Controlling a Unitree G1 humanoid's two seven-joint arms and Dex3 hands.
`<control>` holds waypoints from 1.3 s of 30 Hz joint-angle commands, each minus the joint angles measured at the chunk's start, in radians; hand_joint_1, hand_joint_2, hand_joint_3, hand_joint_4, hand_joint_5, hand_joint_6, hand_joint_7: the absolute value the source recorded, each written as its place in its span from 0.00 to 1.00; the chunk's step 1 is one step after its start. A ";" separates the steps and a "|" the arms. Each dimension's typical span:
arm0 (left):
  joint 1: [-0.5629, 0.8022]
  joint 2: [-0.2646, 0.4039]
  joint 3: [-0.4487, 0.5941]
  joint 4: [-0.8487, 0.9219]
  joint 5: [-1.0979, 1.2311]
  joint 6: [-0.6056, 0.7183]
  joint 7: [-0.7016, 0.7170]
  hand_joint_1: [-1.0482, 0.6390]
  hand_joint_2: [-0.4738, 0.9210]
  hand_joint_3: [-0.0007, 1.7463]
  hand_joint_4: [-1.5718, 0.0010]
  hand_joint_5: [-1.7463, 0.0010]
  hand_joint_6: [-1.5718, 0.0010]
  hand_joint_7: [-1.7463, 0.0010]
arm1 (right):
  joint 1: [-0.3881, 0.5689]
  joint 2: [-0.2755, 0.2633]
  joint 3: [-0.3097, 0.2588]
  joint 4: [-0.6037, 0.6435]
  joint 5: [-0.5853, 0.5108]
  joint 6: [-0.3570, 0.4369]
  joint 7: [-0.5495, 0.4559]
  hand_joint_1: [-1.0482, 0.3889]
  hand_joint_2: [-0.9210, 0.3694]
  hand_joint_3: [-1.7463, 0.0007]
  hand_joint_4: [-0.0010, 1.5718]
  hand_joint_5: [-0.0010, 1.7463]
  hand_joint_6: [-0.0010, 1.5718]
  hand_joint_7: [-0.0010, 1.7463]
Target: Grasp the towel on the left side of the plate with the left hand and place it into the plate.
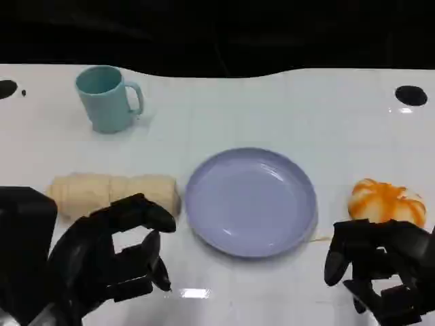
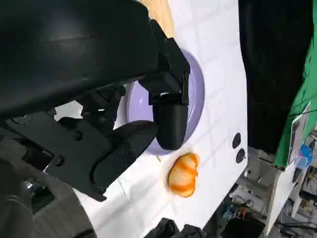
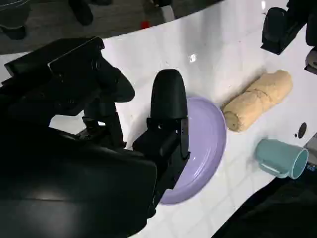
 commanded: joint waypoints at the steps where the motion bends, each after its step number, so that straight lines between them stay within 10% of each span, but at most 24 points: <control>1: -0.006 0.019 0.001 0.009 0.006 -0.016 -0.008 0.55 0.71 0.73 0.49 0.00 0.59 0.00 | -0.009 -0.008 -0.002 -0.002 0.004 0.004 0.001 0.77 0.26 0.38 0.44 0.97 0.44 0.82; 26: -0.005 0.015 0.026 0.017 -0.018 -0.031 -0.019 0.56 0.73 0.73 0.50 0.00 0.58 0.04 | -0.009 -0.004 0.004 -0.005 -0.002 -0.001 -0.005 0.77 0.26 0.39 0.44 0.96 0.44 0.81; 39: -0.009 0.126 -0.064 0.069 0.263 -0.345 -0.030 0.48 0.84 0.41 0.65 0.36 0.58 0.67 | -0.010 0.004 0.016 -0.013 0.000 0.007 -0.015 0.77 0.26 0.38 0.45 0.97 0.44 0.82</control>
